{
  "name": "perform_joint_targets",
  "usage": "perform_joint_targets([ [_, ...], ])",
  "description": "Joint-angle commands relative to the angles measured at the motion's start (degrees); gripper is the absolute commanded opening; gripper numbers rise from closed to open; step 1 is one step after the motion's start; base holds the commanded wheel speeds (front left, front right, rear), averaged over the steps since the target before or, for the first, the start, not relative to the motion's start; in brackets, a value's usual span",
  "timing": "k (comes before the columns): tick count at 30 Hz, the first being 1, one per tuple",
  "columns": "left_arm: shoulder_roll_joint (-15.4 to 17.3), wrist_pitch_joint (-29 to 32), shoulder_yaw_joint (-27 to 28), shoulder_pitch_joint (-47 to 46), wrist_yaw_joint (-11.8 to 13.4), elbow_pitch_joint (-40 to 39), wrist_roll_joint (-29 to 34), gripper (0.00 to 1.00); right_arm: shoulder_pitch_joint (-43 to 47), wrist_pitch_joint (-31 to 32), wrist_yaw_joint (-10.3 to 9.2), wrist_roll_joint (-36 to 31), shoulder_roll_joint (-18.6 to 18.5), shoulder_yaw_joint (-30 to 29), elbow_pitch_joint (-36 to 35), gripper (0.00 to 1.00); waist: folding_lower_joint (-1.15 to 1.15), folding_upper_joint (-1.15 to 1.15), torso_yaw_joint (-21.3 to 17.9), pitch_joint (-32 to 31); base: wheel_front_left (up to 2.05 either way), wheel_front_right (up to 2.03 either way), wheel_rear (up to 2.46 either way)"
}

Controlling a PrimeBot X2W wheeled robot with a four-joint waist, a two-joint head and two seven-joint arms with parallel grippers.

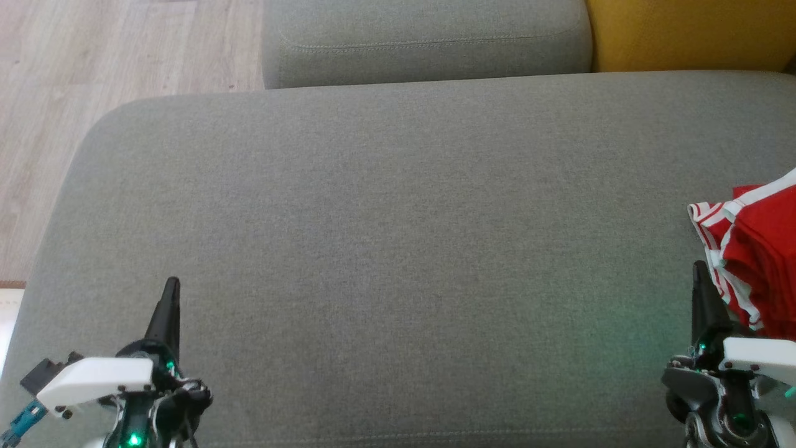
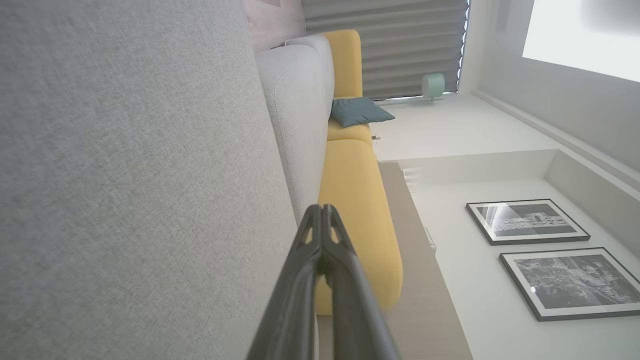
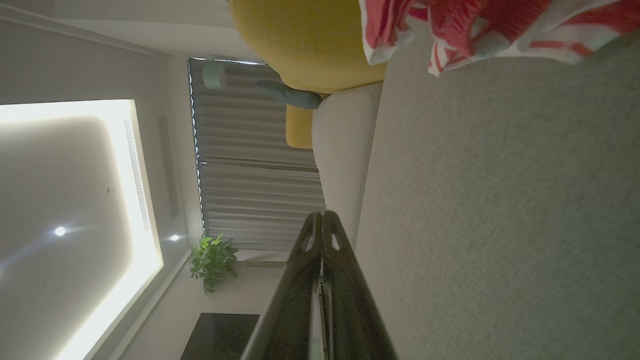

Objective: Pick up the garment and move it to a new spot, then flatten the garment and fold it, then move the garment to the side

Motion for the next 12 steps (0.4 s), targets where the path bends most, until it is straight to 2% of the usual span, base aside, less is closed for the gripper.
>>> perform_joint_targets([
  [1, 0.1, 0.5, 2.6, -3.8, -0.7, -1.4, -1.7, 0.0, -3.1, 0.3, -0.04, 2.0, -0.4, 1.1, -1.4, 0.0, 0.0, 0.0, 0.0, 0.0, 0.0, 0.0, 0.0],
  [12, -0.6, 1.5, 4.1, -4.2, -1.7, -1.0, -5.3, 0.0, -3.7, 0.4, -0.04, 6.2, -0.5, 1.0, -0.6, 0.0, 0.0, 0.0, -0.1, 0.0, 0.0, 0.0, 0.0],
])
